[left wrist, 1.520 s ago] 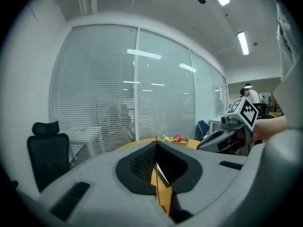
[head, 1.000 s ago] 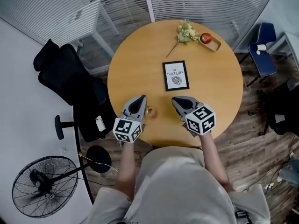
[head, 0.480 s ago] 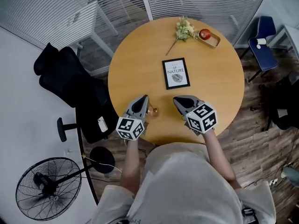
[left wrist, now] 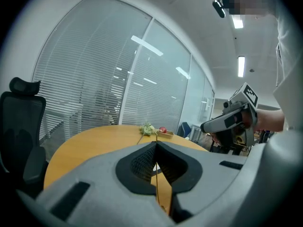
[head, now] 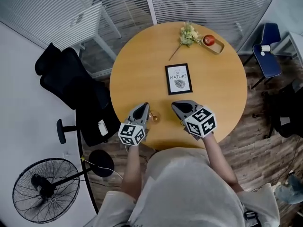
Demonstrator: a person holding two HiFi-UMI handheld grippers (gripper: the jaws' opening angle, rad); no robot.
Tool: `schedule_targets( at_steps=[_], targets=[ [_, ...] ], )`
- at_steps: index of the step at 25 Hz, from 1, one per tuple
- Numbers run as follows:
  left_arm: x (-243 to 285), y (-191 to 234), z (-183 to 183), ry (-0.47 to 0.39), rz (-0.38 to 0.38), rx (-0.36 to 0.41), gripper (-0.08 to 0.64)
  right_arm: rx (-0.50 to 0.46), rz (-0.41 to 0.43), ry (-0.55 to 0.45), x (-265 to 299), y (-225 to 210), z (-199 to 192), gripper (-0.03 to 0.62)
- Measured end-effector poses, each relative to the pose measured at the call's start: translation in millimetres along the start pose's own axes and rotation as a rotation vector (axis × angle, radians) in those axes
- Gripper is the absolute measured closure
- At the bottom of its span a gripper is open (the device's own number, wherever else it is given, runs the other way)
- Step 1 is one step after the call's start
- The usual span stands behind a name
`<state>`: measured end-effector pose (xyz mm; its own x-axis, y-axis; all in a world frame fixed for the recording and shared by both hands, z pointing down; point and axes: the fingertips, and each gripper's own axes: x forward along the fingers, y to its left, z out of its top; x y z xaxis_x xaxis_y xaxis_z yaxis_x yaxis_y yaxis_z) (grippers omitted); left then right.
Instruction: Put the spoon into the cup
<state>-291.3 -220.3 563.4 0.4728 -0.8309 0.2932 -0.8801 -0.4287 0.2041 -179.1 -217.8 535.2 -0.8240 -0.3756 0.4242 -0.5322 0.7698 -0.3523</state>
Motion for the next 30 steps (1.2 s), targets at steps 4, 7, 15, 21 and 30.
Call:
schedule_targets(
  at_steps=[4, 7, 15, 21, 30],
  targets=[
    [6, 1, -14, 0.032, -0.015, -0.015, 0.552, 0.010, -0.006, -0.006, -1, -1, 0, 0.595],
    [9, 2, -26, 0.057, -0.024, -0.020, 0.552, 0.013, -0.012, -0.006, -1, 0, -1, 0.597],
    [11, 4, -52, 0.121, -0.045, 0.001, 0.552, 0.029, -0.032, -0.005, -2, -4, -5, 0.595],
    [15, 7, -66, 0.164, -0.047, 0.041, 0.552, 0.024, -0.023, 0.009, 1, -2, -8, 0.595],
    [16, 11, -82, 0.195, -0.063, 0.025, 0.552, 0.031, -0.033, 0.018, 2, -6, -10, 0.597]
  ],
)
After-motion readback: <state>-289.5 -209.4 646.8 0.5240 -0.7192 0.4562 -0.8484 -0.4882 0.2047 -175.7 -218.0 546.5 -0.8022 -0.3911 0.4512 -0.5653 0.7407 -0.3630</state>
